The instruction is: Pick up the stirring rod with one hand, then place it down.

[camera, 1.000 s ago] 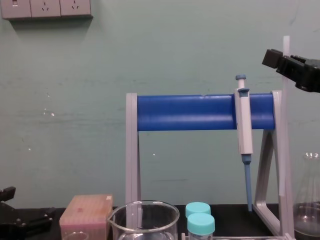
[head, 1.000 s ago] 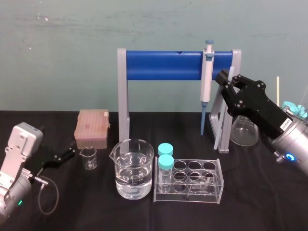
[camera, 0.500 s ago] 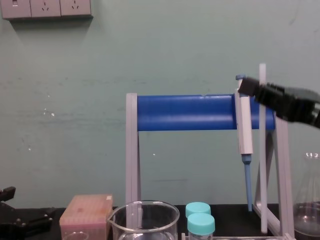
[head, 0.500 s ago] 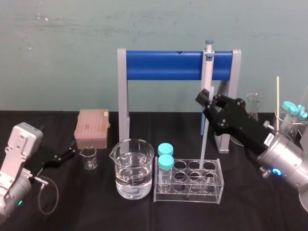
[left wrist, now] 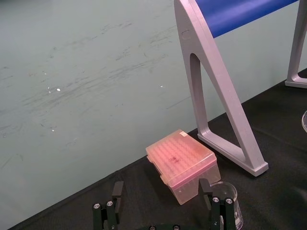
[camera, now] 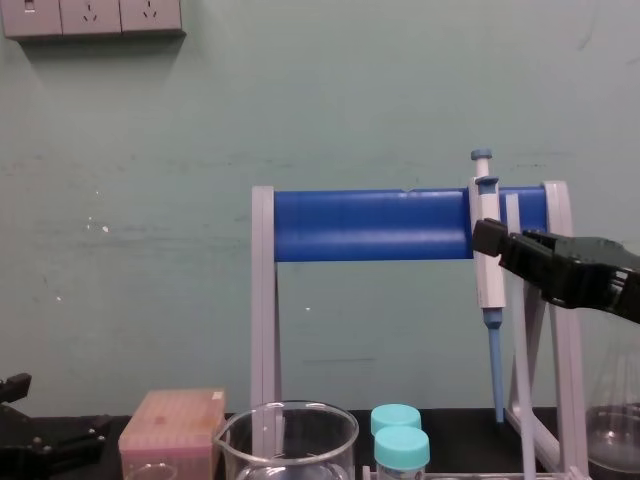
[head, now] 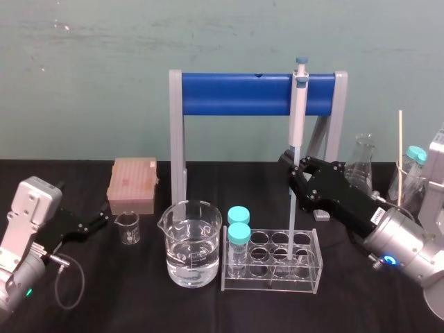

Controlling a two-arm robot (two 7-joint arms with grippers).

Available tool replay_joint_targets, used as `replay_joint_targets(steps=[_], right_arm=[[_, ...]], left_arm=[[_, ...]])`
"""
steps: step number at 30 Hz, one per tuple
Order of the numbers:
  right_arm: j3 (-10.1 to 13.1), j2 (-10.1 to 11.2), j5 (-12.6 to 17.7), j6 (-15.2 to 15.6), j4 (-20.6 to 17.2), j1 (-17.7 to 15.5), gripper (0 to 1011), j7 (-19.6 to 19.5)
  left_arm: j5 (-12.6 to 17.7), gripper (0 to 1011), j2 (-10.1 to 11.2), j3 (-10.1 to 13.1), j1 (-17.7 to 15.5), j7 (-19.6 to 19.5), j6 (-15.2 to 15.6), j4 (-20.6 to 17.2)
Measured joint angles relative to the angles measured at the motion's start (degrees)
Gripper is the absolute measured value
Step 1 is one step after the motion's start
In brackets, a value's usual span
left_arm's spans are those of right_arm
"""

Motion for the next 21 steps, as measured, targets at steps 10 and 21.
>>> replay_joint_targets(steps=[10, 21], right_arm=[[-0.5, -1.7, -1.2, -3.1, 3.1, 2.1, 70, 1.4], [-1.9, -2.3, -2.2, -2.5, 6.0, 3.3, 70, 2.4]], left_arm=[[0.0, 1000, 0.0, 0.0, 0.0, 0.0, 0.0, 0.0], [0.0, 1000, 0.0, 0.0, 0.0, 0.0, 0.0, 0.0]])
